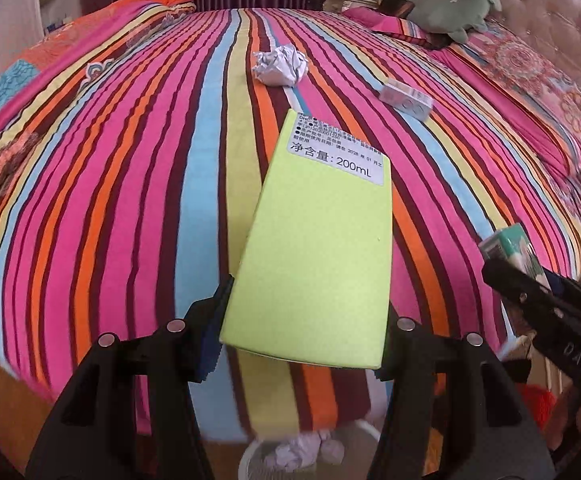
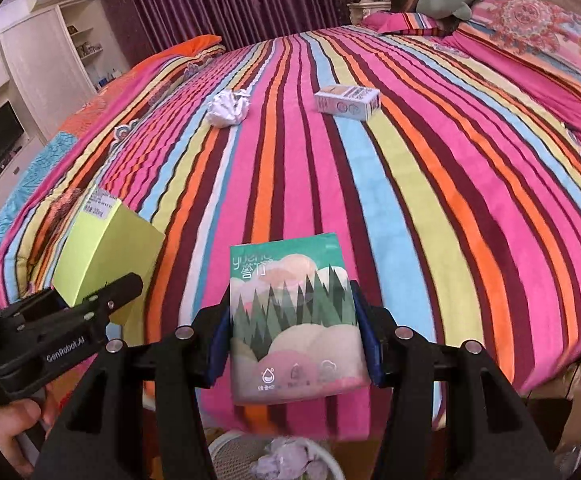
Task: Collect trash
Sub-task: 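Carry the lime-green box and tissue pack over the wastebasket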
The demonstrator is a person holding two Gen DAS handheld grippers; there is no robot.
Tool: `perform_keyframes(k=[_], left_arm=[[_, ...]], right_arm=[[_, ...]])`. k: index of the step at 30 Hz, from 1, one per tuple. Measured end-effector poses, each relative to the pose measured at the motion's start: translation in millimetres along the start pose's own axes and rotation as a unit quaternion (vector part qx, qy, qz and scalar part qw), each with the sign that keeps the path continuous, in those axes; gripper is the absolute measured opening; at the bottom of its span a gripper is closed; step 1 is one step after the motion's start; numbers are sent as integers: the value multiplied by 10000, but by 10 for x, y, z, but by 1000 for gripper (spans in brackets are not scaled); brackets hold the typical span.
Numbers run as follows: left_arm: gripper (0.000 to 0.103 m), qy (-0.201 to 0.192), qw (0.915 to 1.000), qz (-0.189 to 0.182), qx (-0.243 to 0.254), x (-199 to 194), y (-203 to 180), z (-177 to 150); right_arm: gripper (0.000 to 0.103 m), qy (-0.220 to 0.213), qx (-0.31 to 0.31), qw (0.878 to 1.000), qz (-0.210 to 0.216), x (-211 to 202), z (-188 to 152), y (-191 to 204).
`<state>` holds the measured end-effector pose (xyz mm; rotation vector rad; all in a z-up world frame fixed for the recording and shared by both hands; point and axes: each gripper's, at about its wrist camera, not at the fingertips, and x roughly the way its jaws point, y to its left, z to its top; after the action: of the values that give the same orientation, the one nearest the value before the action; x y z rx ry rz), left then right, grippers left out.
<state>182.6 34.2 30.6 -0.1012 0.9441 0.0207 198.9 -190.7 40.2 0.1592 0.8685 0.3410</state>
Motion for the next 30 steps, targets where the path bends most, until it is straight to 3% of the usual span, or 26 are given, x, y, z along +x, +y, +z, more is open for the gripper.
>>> perform_keyframes(k=[11, 19, 30], left_arm=[[55, 300, 9993, -140, 160, -393, 7, -909], [55, 645, 9977, -143, 141, -431, -23, -1452], [55, 1216, 9924, -99, 183, -252, -63, -1770]], right_arm=[[50, 216, 133, 9995, 173, -384, -686, 244], [50, 600, 361, 9975, -6, -441, -1126, 228], [50, 1304, 746, 9886, -8, -250, -1470, 157]])
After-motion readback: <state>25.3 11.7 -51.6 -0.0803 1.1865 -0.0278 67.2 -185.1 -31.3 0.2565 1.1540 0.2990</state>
